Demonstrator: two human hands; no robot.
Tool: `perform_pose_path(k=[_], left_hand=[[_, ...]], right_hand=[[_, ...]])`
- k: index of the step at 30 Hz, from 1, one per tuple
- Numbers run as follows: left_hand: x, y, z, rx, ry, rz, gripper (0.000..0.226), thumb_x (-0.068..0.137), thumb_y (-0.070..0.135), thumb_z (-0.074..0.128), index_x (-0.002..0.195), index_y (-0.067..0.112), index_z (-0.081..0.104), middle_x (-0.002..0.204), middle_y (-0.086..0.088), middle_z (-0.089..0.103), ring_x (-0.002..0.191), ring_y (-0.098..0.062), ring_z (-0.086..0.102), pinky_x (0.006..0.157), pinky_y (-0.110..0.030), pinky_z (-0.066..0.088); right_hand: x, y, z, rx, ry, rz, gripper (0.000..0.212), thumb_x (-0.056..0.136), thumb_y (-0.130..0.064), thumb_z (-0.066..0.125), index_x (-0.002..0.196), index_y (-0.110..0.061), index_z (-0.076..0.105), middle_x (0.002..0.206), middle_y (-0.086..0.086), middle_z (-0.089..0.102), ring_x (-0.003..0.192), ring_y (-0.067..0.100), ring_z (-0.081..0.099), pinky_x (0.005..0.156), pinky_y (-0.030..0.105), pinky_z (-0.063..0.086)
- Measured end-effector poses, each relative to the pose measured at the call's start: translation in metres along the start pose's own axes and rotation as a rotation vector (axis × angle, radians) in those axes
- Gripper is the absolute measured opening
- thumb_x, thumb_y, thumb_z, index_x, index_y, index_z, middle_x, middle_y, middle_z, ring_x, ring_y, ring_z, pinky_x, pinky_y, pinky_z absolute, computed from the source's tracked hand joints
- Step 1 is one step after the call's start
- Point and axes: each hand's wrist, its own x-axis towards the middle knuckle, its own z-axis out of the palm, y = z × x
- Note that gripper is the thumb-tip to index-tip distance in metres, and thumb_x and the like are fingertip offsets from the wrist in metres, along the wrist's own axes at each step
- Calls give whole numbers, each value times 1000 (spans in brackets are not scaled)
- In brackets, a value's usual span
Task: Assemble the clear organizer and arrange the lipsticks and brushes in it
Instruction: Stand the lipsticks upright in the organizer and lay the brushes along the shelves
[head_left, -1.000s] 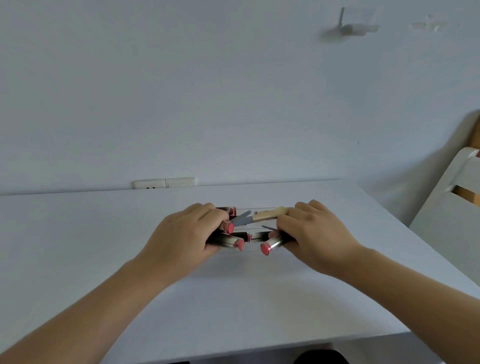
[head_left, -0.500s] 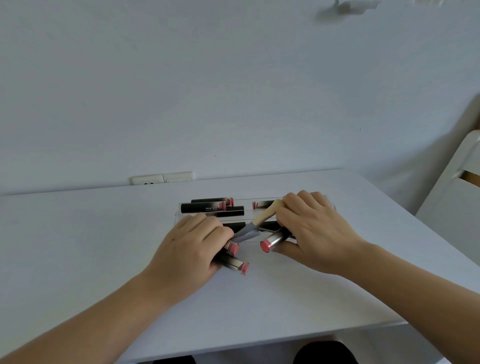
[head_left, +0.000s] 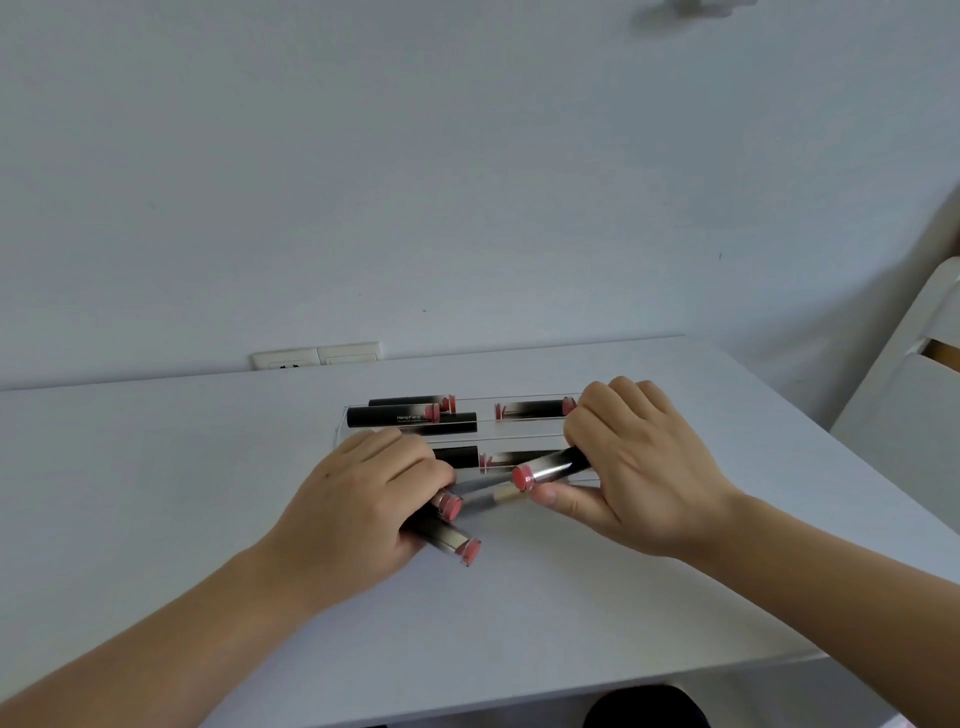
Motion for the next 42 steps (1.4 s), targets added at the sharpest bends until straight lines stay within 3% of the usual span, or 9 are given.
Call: perform_pose_path(k=[9, 13, 17, 22, 31, 34, 36, 39, 42], left_hand=[[19, 6, 4, 15, -38, 100, 17, 93, 22, 59, 90, 12, 72, 85, -3, 62, 72, -23, 49, 66, -35, 39], [17, 4, 8, 40, -20, 76, 12, 89, 21, 71, 98, 13, 73, 89, -3, 62, 77, -24, 51, 68, -37, 43], [10, 1, 7, 80, -30, 0, 35, 82, 27, 85, 112, 14, 73, 98, -2, 63, 83, -25, 55, 71, -37, 46], [6, 1, 0, 104, -53, -77, 50, 82, 24, 72, 130, 11, 64, 117, -6, 67, 96, -32, 63, 81, -43, 51], [8, 9, 2, 150, -172, -77, 53, 90, 31, 53, 134, 3, 65, 145, -11, 58, 127, -33, 56, 109, -42, 38], [6, 12, 4, 174, -186, -93, 61, 102, 49, 43, 142, 6, 58, 153, -11, 51, 134, -32, 49, 113, -42, 31], [5, 11, 4, 193, -213, -117, 72, 99, 60, 48, 147, 8, 53, 157, -10, 46, 137, -31, 46, 112, -43, 31], [5, 11, 3, 207, -261, -188, 87, 92, 68, 51, 153, 6, 43, 161, -10, 39, 140, -32, 44, 114, -45, 30], [6, 13, 0, 215, -306, -262, 91, 93, 70, 42, 157, 5, 34, 164, -10, 32, 145, -33, 38, 118, -48, 25]], right_hand=[[15, -9, 6, 204, -50, -58, 68, 96, -67, 29, 77, -7, 55, 79, 5, 48, 69, 28, 40, 67, 41, 38], [17, -2, 5, 230, -100, -58, 61, 96, -65, 33, 80, -10, 53, 80, 1, 46, 70, 23, 37, 68, 37, 36], [7, 11, 6, 163, -118, -31, 52, 98, -60, 43, 74, -13, 52, 79, 0, 46, 69, 21, 37, 67, 35, 35], [-4, 19, 9, 129, -158, -46, 46, 94, -56, 56, 72, -15, 57, 84, 0, 52, 75, 26, 50, 71, 41, 43], [-4, 18, 8, 159, -184, -66, 40, 92, -58, 58, 83, -19, 60, 88, -3, 53, 78, 24, 49, 73, 39, 43], [-7, 21, 9, 164, -177, -54, 42, 91, -61, 58, 84, -19, 60, 87, -4, 52, 81, 26, 54, 75, 40, 44], [-9, 23, 9, 186, -170, -33, 43, 90, -61, 61, 84, -19, 60, 86, -4, 52, 84, 25, 57, 75, 42, 45], [-12, 26, 9, 208, -149, 6, 43, 88, -61, 65, 84, -19, 60, 86, -6, 52, 87, 4, 37, 74, 38, 44], [-13, 25, 7, 217, -148, 35, 41, 88, -60, 66, 84, -19, 60, 85, -7, 50, 84, 5, 30, 73, 35, 41]])
